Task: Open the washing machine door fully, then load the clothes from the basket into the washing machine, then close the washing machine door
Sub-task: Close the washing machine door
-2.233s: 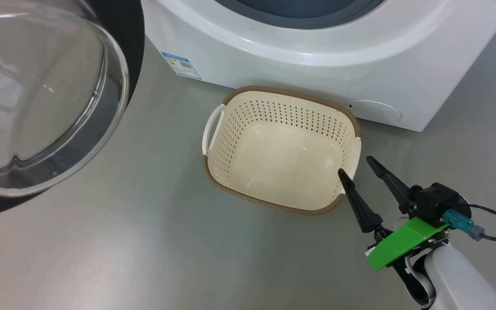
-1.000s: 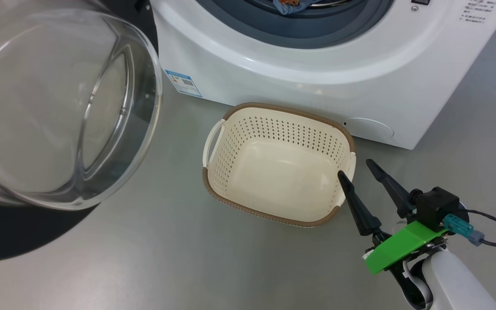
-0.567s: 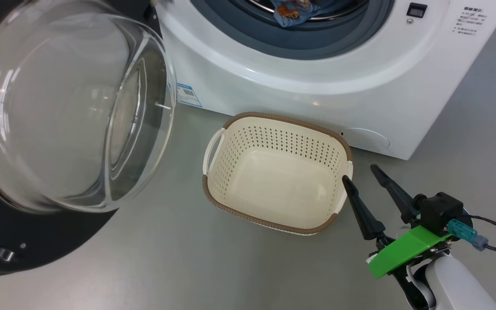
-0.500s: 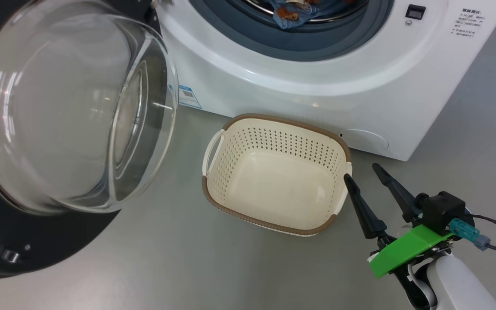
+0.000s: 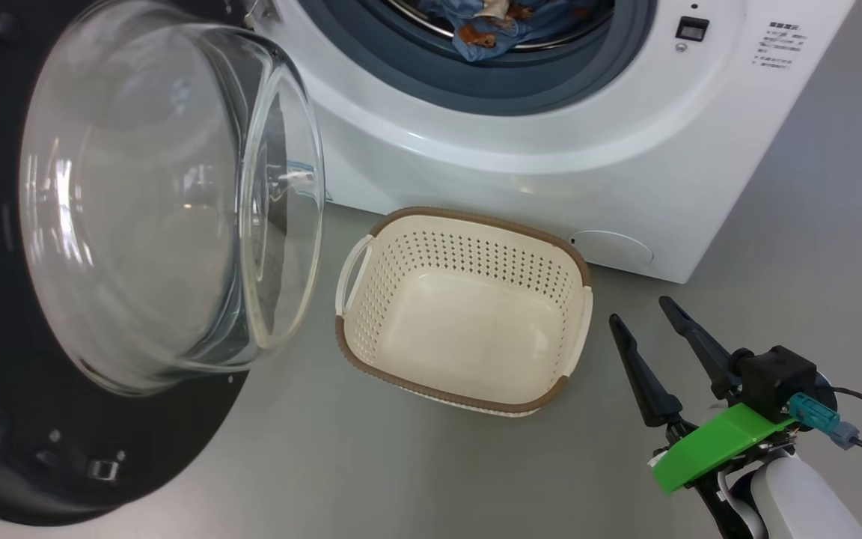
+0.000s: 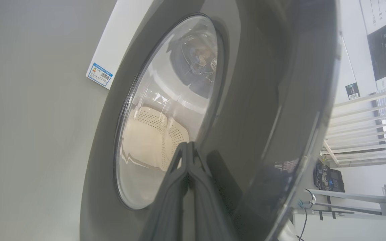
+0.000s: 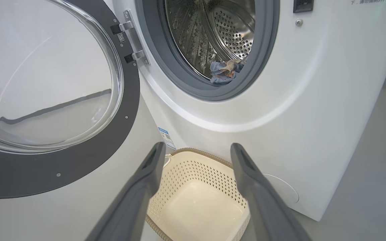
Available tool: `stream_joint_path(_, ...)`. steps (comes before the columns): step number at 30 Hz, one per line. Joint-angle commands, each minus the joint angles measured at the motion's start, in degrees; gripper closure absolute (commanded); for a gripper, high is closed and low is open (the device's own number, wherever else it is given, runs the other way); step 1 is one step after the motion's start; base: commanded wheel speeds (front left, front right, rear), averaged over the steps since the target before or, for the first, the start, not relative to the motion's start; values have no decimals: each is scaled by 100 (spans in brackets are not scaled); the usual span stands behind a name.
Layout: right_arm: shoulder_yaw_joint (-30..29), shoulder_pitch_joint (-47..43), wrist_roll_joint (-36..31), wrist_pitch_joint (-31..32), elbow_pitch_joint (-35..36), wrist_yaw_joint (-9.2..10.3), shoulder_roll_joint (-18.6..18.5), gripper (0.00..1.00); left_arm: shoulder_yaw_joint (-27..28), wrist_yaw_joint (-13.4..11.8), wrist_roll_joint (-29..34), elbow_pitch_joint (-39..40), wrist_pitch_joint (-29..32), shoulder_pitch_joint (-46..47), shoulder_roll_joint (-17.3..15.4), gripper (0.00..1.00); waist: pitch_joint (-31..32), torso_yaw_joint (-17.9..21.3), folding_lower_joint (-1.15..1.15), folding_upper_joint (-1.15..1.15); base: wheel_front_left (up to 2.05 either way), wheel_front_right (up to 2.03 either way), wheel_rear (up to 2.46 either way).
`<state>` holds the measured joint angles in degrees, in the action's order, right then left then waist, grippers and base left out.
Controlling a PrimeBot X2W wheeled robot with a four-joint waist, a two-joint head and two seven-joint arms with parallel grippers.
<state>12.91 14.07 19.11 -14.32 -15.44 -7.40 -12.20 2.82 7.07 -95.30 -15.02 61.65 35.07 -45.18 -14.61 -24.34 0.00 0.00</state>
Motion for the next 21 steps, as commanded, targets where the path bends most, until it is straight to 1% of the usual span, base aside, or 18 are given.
stream_joint_path(1,92,-81,-99,-68,161,-9,37,0,266,42,-68,283,96,22,-301,100,25,59,0,0,0,0,0)
stream_joint_path(11,-28,-206,-111,-68,199,-9,85,0,321,42,-81,943,324,-65,-59,100,118,358,0,0,0,0,0)
stream_joint_path(16,-112,-260,-125,-68,236,-9,124,0,275,42,-7,1235,398,-18,101,100,134,574,0,0,0,0,0)
stream_joint_path(21,-155,-284,-144,-68,270,-9,163,0,227,42,81,1353,414,92,259,100,144,835,0,0,0,0,0)
